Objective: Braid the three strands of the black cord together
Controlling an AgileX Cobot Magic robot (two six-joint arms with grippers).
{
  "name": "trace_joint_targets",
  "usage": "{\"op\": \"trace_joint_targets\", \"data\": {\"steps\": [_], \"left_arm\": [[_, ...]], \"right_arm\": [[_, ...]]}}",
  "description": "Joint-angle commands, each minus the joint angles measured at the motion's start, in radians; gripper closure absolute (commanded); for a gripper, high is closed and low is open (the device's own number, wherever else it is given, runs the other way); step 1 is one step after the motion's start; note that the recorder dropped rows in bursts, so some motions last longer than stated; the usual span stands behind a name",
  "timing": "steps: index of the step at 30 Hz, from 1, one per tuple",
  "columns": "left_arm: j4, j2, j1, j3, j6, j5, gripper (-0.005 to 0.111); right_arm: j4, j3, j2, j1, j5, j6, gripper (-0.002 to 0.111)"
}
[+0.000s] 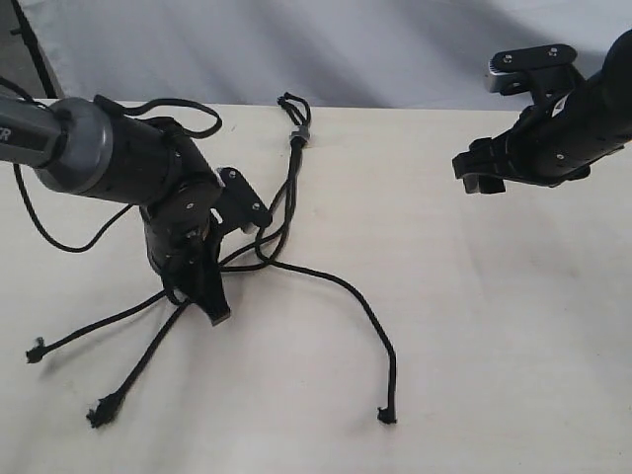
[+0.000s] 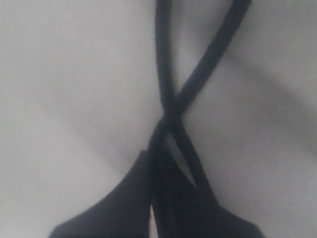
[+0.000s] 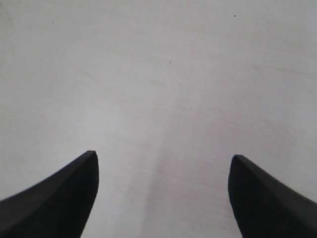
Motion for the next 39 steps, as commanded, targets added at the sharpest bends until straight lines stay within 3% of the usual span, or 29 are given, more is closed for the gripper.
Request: {"op": "trace_joint_targets", "data": {"steps": [1, 7, 11, 14, 23, 29, 34, 37, 39], "left_arm": [[-0.150, 0.046, -0.017, 0.006, 0.000, 0.004, 0.107], [-0.450, 0.044, -0.132, 0.006, 0.070, 0.085, 0.107], [-0.434, 0.024, -0.232, 0.006, 0.116, 0.077, 0.107], [-0.414, -0.025, -0.236, 0.006, 0.112, 0.074, 0.107], [-0.393, -0.146, -0.078, 0.010, 0.093, 0.035, 0.107], [-0.393, -0.122, 0.022, 0.095, 0.093, -0.111, 0.107], [-0.395, -0.080, 0.051, 0.151, 0.091, -0.193, 0.106], [-0.424, -0.063, 0.049, 0.151, 0.089, -0.199, 0.096], [-0.445, -0.060, 0.049, 0.151, 0.089, -0.199, 0.080]], "right_arm": [[0.003, 0.003, -0.005, -0.004, -0.018, -0.008, 0.039], [0.006, 0.003, -0.005, -0.004, -0.027, -0.008, 0.039], [0.006, 0.003, -0.005, -0.004, -0.027, -0.008, 0.039], [0.006, 0.003, -0.005, -0.004, -0.027, -0.008, 0.039], [0.017, 0.003, -0.005, -0.004, -0.027, -0.008, 0.039], [0.024, 0.003, -0.005, -0.004, -0.027, -0.008, 0.039], [0.024, 0.003, -0.005, -0.004, -0.029, -0.008, 0.039], [0.024, 0.003, -0.005, -0.004, -0.030, -0.008, 0.039], [0.024, 0.003, -0.005, -0.004, -0.032, -0.008, 0.039]]}}
